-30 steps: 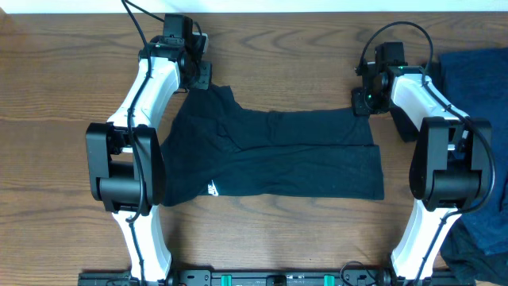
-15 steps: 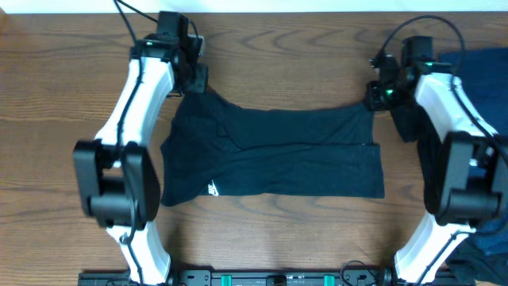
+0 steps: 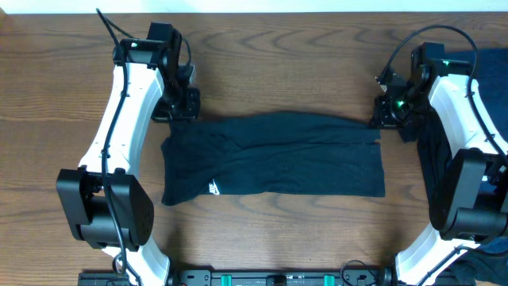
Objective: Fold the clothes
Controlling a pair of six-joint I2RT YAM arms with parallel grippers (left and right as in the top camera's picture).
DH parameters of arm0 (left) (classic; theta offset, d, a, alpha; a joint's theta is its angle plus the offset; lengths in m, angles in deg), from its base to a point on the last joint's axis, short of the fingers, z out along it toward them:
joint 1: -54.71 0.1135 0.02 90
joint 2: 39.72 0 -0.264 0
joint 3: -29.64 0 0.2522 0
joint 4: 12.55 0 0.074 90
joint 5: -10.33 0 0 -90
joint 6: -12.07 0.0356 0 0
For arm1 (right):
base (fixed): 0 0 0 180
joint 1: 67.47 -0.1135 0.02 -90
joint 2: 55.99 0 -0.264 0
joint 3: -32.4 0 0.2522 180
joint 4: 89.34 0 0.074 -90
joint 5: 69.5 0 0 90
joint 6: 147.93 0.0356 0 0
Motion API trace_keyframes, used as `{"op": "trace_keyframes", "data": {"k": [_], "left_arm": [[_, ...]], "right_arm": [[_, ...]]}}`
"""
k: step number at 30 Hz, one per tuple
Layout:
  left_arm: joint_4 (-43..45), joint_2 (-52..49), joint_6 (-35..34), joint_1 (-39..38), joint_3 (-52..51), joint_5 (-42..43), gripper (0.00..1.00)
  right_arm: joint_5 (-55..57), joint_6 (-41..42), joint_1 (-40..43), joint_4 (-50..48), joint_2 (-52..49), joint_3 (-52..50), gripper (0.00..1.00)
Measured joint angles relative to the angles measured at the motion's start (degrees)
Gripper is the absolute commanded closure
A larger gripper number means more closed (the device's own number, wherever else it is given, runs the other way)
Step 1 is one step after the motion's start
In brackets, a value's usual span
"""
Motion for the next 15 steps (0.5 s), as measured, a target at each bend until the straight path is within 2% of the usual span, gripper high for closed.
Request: {"op": "trace_keyframes", "data": {"k": [4, 15], "left_arm": [[-1.99, 0.02, -2.82, 0.0, -1.66, 0.04, 0.94], [0.81, 0.0, -7.91, 2.08, -15.61, -3.26, 0.94]], "right_arm": [[1.38, -0.02, 0.15, 1.31, 0.0, -1.14, 0.99], [7.82, 4.76, 1.77, -1.2, 0.0, -10.19, 0.99]]}}
